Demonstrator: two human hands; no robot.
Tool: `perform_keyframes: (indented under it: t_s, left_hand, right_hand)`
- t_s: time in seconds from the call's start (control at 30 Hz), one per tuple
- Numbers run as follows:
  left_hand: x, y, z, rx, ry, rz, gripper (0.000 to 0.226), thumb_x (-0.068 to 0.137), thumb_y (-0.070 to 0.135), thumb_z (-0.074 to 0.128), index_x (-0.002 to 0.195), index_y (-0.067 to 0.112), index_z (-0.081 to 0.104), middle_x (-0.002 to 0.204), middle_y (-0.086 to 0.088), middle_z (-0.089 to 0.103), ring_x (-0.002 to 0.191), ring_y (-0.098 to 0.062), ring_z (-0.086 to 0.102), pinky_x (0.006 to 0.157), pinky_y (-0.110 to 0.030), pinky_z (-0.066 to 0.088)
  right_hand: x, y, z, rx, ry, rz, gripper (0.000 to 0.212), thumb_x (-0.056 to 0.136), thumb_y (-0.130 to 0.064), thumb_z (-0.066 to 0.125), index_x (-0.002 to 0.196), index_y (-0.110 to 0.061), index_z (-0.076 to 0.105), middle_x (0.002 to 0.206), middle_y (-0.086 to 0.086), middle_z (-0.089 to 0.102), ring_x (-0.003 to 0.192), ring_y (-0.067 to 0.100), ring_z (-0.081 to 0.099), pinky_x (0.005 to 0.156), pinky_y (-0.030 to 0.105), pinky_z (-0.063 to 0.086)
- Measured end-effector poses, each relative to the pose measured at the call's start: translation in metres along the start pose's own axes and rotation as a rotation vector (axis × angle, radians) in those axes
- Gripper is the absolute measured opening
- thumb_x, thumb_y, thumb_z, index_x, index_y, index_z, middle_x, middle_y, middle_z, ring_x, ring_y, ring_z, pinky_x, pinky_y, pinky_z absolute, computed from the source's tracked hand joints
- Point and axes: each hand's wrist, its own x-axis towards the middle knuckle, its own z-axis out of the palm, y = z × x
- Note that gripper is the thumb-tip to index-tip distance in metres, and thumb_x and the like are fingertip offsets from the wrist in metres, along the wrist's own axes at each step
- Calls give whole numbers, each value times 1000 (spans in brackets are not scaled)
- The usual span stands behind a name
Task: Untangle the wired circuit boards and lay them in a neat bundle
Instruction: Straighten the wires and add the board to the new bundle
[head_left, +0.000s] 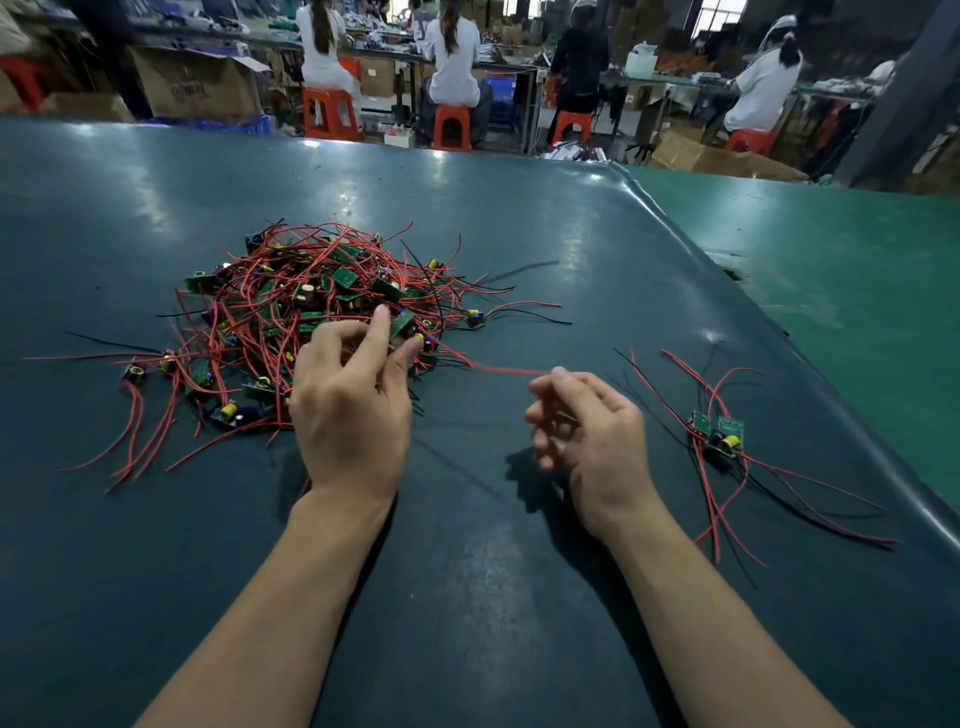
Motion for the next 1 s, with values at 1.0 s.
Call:
perform_keyframes:
  t_s: [1.0]
  left_hand:
    - [-4, 41, -6, -1194, -1204, -979, 25, 76, 43, 64, 69, 21, 74, 57, -1, 60, 33, -3, 39, 33, -11, 13]
  right_hand:
    - [-2, -8, -4, 210, -353, 151, 18, 80, -19, 64, 90, -9, 75, 70, 8, 67, 46, 15, 58, 35, 17, 37]
